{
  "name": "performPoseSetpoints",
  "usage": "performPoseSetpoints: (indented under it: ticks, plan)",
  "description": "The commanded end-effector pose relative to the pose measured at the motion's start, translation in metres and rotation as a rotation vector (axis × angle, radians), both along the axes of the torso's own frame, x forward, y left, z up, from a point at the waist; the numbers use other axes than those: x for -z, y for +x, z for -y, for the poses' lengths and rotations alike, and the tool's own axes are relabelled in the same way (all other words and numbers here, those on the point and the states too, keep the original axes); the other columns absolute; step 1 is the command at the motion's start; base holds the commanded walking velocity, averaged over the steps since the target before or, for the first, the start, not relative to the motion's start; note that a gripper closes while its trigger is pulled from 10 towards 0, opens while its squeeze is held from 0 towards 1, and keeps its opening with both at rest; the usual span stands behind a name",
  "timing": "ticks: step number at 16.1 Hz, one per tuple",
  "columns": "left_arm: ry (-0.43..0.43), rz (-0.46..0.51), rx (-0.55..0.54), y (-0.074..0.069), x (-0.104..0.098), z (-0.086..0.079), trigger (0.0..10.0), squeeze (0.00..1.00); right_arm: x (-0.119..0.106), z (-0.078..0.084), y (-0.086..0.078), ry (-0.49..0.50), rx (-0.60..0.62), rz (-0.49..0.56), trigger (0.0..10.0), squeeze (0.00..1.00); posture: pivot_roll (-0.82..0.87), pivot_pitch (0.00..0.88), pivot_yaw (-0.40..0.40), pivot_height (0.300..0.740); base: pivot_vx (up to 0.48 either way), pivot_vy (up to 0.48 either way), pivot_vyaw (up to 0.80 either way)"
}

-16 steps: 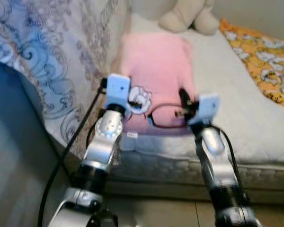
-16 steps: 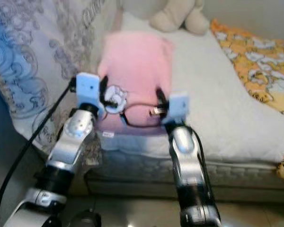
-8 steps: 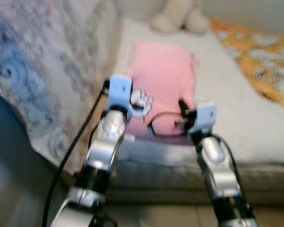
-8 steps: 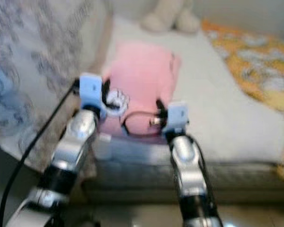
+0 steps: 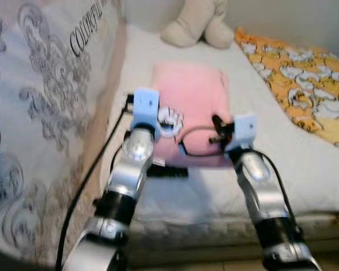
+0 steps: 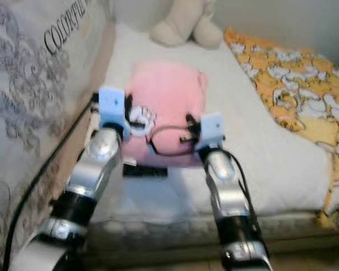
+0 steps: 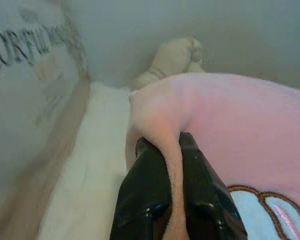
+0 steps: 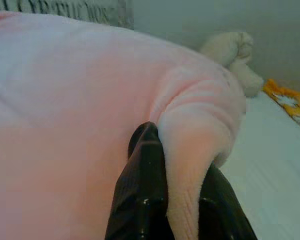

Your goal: Clean up the room

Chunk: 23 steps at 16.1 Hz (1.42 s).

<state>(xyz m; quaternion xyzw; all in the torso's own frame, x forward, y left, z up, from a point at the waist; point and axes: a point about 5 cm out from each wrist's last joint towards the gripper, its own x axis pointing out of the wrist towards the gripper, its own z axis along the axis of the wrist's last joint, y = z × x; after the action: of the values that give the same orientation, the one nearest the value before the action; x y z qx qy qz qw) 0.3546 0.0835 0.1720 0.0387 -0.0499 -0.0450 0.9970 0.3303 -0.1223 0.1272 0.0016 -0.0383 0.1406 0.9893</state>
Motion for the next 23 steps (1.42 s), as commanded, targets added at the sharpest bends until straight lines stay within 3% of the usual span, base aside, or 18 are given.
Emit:
performPoseSetpoints:
  ticks: [1,6,9,12,14,19,20,23]
  plan:
    - [-0.017,0.004,-0.067,0.007,-0.002,-0.014,10.0,0.00,0.002,-0.004,0.004,0.004,-0.030,-0.029,10.0,0.00,0.15,0.000,-0.123,0.740,0.000,0.000,0.00]
    - [0.027,-0.065,-0.178,0.026,0.009,-0.027,10.0,0.00,0.005,-0.025,0.022,-0.040,-0.185,-0.092,10.0,0.00,0.16,0.005,-0.131,0.740,0.000,0.000,0.00]
    - [0.043,-0.081,-0.278,0.030,0.018,-0.043,10.0,0.00,0.012,-0.028,0.030,-0.081,-0.257,-0.151,10.0,0.00,0.17,0.077,-0.146,0.740,0.000,0.000,0.00]
    - [0.049,-0.096,-0.346,0.033,0.025,-0.058,10.0,0.00,0.013,-0.031,0.037,-0.178,-0.307,-0.175,10.0,0.00,0.17,0.129,-0.158,0.740,0.000,0.000,0.00]
    - [0.017,-0.077,-0.394,0.036,0.020,-0.068,10.0,0.00,0.007,-0.044,0.042,-0.227,-0.349,-0.158,10.0,0.00,0.17,0.162,-0.176,0.740,0.000,0.000,0.00]
    - [0.061,-0.089,-0.509,0.028,0.036,-0.075,10.0,0.00,0.017,-0.066,0.034,-0.339,-0.456,-0.171,10.0,0.00,0.16,0.207,-0.203,0.740,0.000,0.000,0.00]
    - [0.060,-0.079,-0.520,0.027,0.036,-0.075,10.0,0.00,0.014,-0.067,0.035,-0.339,-0.457,-0.155,10.0,0.00,0.16,0.215,-0.208,0.740,0.000,0.000,0.00]
    - [0.108,0.105,-0.587,0.033,0.001,-0.089,10.0,0.00,-0.018,-0.078,0.046,-0.286,-0.449,-0.048,10.0,0.00,0.15,0.216,-0.215,0.740,0.000,0.000,0.00]
